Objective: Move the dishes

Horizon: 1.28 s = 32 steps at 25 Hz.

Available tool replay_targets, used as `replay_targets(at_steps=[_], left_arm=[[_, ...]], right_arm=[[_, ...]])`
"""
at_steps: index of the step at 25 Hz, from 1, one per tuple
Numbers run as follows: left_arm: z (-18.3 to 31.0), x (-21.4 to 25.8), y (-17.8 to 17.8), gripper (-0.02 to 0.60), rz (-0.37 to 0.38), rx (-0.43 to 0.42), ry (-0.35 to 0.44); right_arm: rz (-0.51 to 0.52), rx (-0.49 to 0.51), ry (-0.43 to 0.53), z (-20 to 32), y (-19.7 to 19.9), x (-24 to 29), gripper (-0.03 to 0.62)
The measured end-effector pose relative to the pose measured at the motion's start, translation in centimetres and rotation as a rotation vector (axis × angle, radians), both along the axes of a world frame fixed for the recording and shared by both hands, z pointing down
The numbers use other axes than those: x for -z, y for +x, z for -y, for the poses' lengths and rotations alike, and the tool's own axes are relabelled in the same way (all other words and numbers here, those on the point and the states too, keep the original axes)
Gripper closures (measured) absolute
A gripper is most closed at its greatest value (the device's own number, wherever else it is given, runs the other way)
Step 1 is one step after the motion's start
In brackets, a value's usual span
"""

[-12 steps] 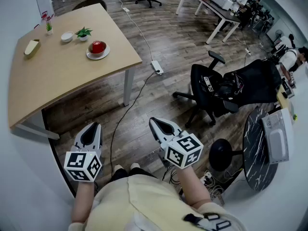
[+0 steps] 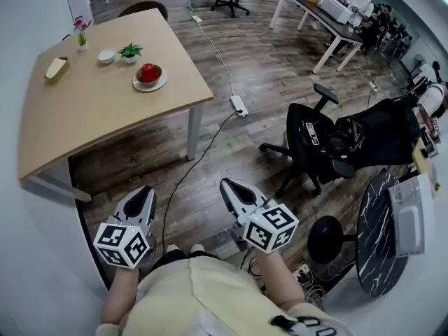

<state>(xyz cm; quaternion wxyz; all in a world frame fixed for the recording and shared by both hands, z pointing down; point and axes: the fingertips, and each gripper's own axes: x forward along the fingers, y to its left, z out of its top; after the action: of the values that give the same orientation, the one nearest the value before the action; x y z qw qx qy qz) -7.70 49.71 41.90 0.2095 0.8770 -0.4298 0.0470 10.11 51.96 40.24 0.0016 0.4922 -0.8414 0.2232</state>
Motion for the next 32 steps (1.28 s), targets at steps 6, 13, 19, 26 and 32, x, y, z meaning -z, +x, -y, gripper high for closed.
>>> replay_targets(at_steps=[6, 13, 19, 26, 32], left_arm=[[0.5, 0.2, 1.9, 0.535, -0.001, -0.011, 0.016], [2.9, -0.4, 2.3, 0.535, 0.046, -0.040, 0.001], [9.0, -1.1, 1.7, 0.535, 0.042, -0.046, 0.018], [16.4, -0.7, 0.2, 0.535, 0.116, -0.081, 0.059], [21.9, -0.8, -2.3, 0.534, 0.131, -0.047, 0.056]], right_arm=[[0.002, 0.077, 0.004, -0.1, -0.4, -0.7, 0.579], [0.003, 0.127, 0.008, 1.9, -1.0, -0.5, 0.579], [-0.008, 0.142, -0.016, 6.8, -1.7, -1.5, 0.579], [-0.047, 0.182, -0.012, 14.5, -3.7, -0.4, 0.579], [-0.084, 0.203, 0.011, 21.3, -5.4, 0.8, 0.577]])
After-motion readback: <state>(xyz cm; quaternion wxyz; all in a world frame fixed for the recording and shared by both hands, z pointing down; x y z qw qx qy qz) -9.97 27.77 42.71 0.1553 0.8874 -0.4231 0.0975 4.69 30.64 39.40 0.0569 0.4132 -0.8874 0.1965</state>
